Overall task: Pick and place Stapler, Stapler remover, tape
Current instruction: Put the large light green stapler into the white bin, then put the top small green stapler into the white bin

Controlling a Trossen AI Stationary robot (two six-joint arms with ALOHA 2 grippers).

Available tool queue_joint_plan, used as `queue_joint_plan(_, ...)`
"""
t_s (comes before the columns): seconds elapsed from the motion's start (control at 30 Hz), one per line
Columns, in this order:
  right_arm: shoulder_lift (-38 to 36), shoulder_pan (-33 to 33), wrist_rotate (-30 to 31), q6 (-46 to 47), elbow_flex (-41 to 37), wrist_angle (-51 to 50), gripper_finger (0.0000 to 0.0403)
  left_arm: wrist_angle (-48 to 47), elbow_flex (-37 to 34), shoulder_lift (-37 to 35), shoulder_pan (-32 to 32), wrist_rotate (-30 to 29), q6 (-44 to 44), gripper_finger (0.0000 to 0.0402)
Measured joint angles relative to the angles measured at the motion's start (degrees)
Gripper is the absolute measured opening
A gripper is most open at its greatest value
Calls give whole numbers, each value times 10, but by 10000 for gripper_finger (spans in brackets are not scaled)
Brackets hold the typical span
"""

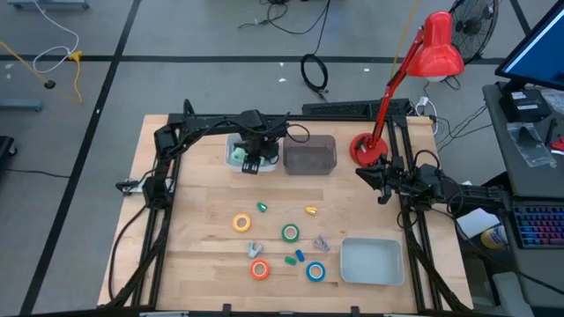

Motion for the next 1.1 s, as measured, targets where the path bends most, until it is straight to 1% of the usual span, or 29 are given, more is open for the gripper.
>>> queue_joint_plan(0.17,0,0,-1,5,0,0,20,38,0,0,4,16,-24,123)
queue_joint_plan(0.3,0,0,-1,19,0,0,20,36,0,0,8,33,-28,123)
queue_joint_plan(0.57,0,0,-1,19,0,0,20,46,0,0,7,36,-42,125)
queue_joint_plan(0.63,0,0,-1,19,0,0,20,47,0,0,7,36,-42,149)
queue_joint_plan(0.77,0,0,-1,19,0,0,20,46,0,0,7,28,-51,224)
queue_joint_plan(0.87,0,0,-1,19,0,0,20,46,0,0,7,15,-66,263)
queue_joint_plan(0.97,0,0,-1,19,0,0,20,39,0,-1,7,-2,-75,287)
queue_joint_plan(1.1,0,0,-1,19,0,0,20,2,5,-21,7,-31,-93,304)
